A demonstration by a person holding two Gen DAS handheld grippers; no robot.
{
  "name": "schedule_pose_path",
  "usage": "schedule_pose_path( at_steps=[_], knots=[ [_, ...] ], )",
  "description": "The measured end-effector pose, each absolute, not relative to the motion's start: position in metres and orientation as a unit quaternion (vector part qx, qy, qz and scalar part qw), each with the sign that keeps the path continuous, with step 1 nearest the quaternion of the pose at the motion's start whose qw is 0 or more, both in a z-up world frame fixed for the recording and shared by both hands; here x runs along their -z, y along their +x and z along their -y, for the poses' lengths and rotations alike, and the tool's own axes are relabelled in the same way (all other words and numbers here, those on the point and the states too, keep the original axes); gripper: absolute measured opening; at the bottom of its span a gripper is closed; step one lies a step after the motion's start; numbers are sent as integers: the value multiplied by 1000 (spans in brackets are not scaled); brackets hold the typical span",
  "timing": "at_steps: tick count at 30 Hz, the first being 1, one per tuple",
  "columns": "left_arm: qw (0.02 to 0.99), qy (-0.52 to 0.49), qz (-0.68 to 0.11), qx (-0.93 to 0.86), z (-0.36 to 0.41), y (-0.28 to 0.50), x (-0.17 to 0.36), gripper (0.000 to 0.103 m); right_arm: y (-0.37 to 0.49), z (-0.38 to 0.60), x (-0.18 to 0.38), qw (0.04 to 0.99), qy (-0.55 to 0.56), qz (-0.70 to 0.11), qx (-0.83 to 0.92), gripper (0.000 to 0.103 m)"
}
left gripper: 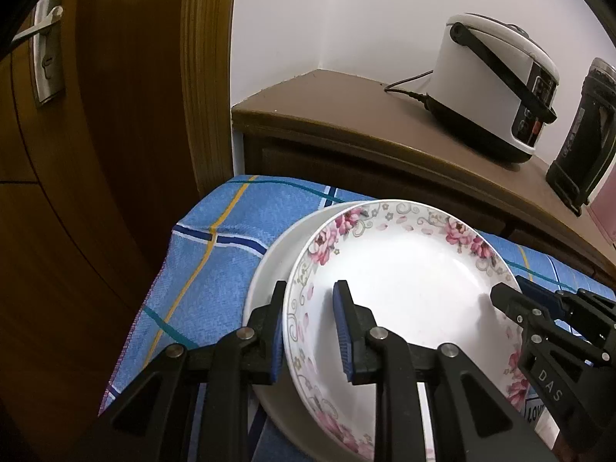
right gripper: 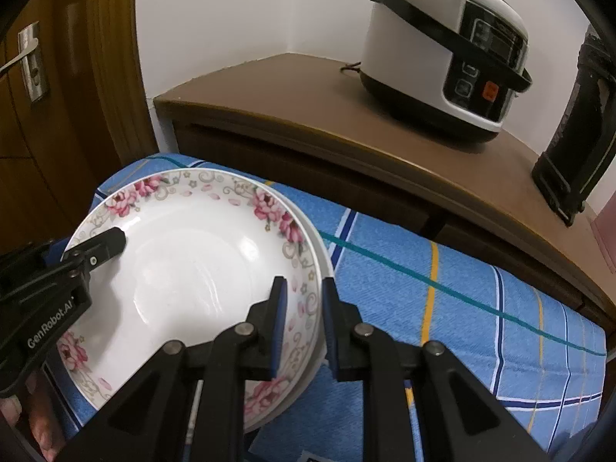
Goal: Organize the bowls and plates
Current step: 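Lower the pink-floral plate with both grippers onto the grey flat plate, then open both grippers and release the pink-floral plate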
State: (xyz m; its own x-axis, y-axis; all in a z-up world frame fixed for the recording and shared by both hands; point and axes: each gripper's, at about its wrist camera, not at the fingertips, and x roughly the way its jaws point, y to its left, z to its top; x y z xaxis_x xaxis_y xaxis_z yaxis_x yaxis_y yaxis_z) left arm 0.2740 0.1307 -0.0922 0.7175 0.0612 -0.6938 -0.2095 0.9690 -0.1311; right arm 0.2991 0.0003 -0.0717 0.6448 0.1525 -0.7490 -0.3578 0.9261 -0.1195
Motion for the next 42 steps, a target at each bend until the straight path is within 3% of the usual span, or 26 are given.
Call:
schedule_pose_path(
  at_steps=[19,24,32,35,36,37,40,42],
  knots=[
    [916,-103,-380,-71,-133,272,96,30,294,-9,76,898,-149,-390,-141,18],
    [918,-86,-383,-65,-126,273,96,42,294,-9,77,898,-154,-388,-140,18],
    [918,-88,-381,-63,-126,272,96,42,294,-11,78,899,-156,-386,-138,18],
    [918,-85,-383,-59,-125,271,96,49,293,-9,78,897,-144,-389,-150,28],
    [919,-81,-381,-59,-124,270,95,54,291,-8,79,896,-138,-392,-157,42],
    [922,-78,-375,-59,-123,268,93,60,287,-8,79,897,-138,-388,-160,46],
    [935,-78,-342,-56,-123,257,85,77,282,-6,78,899,-139,-383,-161,47],
    [938,-85,-332,-53,-125,253,83,81,281,-4,77,900,-134,-381,-161,51]
  ],
)
